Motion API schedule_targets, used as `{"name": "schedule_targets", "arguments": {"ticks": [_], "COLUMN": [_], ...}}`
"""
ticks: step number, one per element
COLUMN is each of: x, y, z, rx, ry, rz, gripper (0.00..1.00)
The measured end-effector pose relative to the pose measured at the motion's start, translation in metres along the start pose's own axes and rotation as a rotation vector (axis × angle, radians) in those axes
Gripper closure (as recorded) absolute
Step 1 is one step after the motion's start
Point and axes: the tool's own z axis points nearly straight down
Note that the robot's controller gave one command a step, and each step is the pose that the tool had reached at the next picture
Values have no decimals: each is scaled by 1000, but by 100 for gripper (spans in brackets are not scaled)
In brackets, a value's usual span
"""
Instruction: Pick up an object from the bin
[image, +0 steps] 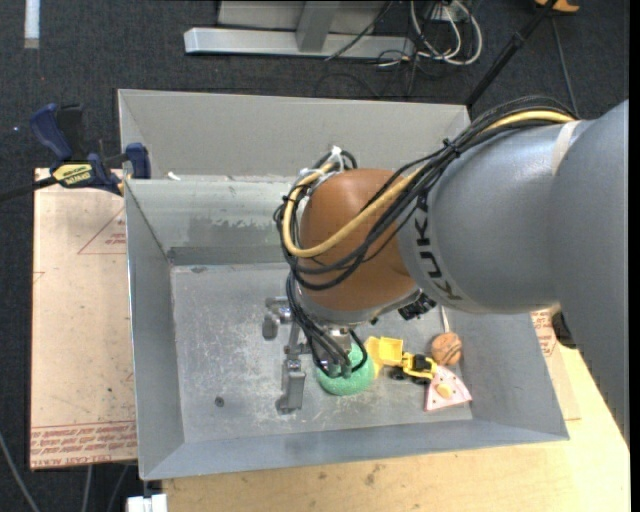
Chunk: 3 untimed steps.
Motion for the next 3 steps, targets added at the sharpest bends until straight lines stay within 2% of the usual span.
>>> {"name": "schedule_targets", "arguments": {"ticks": [1, 2, 3], "x": [-2, -7, -36], "y": [-1, -54, -81], "z": [-5, 26, 30], "rx": [-1, -3, 4], "ry": [-7, -10, -6], "rz": [4, 28, -45], "gripper": [0, 0, 0]}}
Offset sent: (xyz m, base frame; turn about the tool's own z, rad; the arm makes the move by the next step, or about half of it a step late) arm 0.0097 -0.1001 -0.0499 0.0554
